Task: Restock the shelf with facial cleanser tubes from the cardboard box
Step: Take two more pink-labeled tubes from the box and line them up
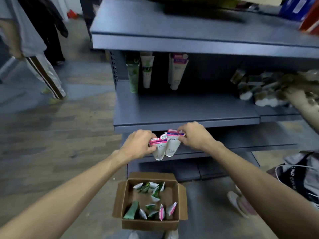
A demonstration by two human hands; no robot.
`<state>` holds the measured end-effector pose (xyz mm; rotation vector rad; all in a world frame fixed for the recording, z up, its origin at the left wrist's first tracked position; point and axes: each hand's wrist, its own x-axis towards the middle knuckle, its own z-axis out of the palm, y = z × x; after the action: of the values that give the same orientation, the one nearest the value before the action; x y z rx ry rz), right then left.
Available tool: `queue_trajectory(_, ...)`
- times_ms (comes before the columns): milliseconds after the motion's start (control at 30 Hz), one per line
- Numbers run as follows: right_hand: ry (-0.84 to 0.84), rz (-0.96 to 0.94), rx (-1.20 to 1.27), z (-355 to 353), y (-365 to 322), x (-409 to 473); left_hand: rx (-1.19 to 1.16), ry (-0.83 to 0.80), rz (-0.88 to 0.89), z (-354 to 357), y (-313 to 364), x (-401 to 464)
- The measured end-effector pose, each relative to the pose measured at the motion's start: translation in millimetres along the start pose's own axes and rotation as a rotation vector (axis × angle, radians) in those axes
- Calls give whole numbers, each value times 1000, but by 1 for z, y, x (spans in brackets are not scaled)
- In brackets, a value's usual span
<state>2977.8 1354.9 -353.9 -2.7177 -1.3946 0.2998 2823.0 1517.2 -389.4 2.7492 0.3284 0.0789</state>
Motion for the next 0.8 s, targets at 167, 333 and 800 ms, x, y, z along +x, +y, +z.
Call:
queue_trajectory(167,62,-42,-19,-60,-9,12,-1,63,24,-51,0,15)
queue_trajectory(333,154,-54,-14,-109,-16,20,-41,111,72,-101,-2,32)
queue_trajectory(800,177,88,63,-106,-23,68,-48,142,9,-138,-25,64)
